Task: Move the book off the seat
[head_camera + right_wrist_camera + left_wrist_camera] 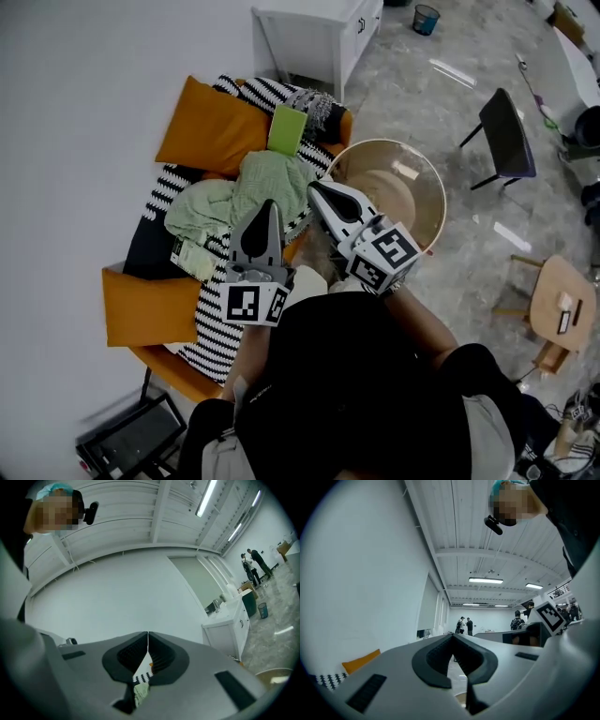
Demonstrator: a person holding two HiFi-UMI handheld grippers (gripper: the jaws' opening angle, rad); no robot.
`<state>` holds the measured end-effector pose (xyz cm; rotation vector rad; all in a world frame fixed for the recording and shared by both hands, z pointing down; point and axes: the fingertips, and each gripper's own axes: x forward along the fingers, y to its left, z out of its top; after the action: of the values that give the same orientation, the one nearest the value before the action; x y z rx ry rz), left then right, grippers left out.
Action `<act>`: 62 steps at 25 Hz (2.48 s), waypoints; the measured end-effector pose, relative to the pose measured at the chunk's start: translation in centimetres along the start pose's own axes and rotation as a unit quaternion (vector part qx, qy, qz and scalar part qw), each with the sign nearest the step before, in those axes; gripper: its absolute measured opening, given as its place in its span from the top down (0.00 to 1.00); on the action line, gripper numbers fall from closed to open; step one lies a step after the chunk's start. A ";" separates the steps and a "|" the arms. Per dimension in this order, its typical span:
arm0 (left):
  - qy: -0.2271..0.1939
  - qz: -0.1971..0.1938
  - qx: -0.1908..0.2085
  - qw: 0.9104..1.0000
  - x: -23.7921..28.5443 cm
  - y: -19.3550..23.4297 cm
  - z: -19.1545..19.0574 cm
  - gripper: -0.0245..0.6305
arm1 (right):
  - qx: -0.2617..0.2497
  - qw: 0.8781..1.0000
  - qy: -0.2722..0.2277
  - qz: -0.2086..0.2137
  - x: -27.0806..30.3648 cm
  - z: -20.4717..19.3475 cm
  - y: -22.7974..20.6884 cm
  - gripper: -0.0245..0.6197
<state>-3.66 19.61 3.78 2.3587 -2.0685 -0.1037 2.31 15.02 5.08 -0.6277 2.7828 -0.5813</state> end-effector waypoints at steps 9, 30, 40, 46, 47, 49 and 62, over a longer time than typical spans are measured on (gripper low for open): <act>0.010 -0.003 -0.014 1.000 5.9 3.9 -2.5 0.95 | -0.014 0.998 0.049 -0.024 4.6 -1.6 -5.8 0.94; 0.116 -0.024 -0.067 0.991 25.3 21.9 -17.2 0.95 | 0.060 0.977 0.169 -0.114 22.1 -12.4 -23.6 0.94; 0.155 -0.047 -0.061 0.985 32.4 27.3 -25.7 0.95 | 0.099 0.959 0.220 -0.148 26.9 -21.0 -32.2 0.94; 0.168 -0.056 -0.070 0.982 35.6 29.8 -32.0 0.95 | 0.114 0.951 0.232 -0.167 28.9 -27.5 -37.9 0.94; 0.172 -0.057 -0.071 0.981 35.7 30.3 -33.2 0.95 | 0.115 0.950 0.234 -0.172 29.1 -28.6 -38.5 0.94; 0.188 -0.055 -0.074 0.978 35.6 31.1 -35.6 0.95 | 0.111 0.948 0.238 -0.182 29.5 -30.5 -39.9 0.94; 0.226 -0.083 -0.085 0.967 35.0 33.7 -49.6 0.95 | 0.160 0.922 0.271 -0.224 30.5 -45.4 -48.8 0.83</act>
<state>-30.01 -21.56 53.13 2.1913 -1.5877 0.2265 -20.72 -24.37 62.40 -1.1887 2.9046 -1.4712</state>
